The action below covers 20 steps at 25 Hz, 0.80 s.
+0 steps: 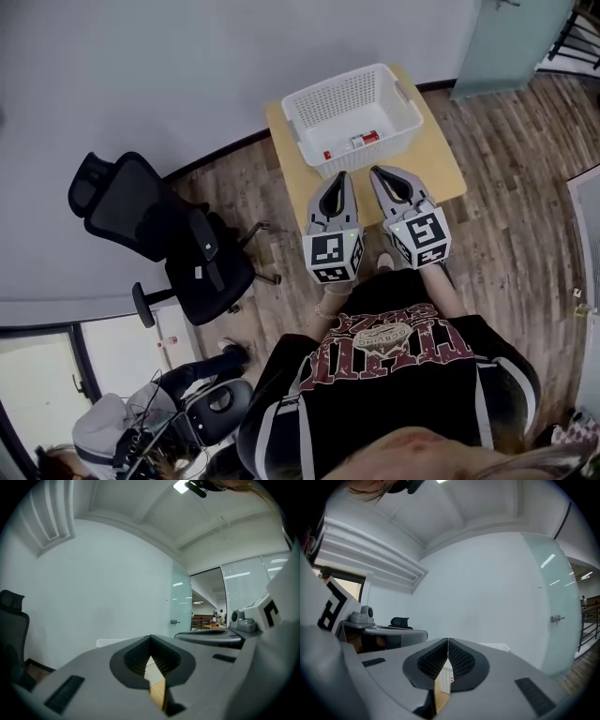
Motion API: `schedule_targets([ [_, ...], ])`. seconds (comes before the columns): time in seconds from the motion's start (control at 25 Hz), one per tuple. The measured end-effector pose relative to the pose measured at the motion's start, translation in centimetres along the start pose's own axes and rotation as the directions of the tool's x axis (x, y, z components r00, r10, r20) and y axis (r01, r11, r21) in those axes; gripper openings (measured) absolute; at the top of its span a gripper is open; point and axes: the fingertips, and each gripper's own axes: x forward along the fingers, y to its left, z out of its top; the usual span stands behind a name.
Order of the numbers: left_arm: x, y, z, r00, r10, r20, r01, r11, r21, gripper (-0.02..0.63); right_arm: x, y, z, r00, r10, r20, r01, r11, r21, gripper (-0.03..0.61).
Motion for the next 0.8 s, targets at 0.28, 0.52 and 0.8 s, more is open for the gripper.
schedule_targets([
  [0.28, 2.3, -0.3, -0.2, 0.999, 0.043, -0.006, -0.043, 0.999, -0.008, 0.048, 0.9, -2.5, -0.1, 0.999, 0.042, -0.003, -0.042, 0.999, -0.003, 0.017],
  [0.52, 3.5, -0.6, -0.5, 0.997, 0.081, -0.005, -0.081, 0.997, -0.015, 0.048, 1.5, -4.0, -0.6, 0.997, 0.072, -0.008, -0.072, 0.997, -0.001, 0.017],
  [0.8, 4.4, -0.1, -0.9, 0.994, 0.110, -0.007, -0.110, 0.994, -0.022, 0.048, 2.2, -4.9, -0.9, 0.996, 0.093, -0.007, -0.093, 0.996, -0.001, 0.018],
])
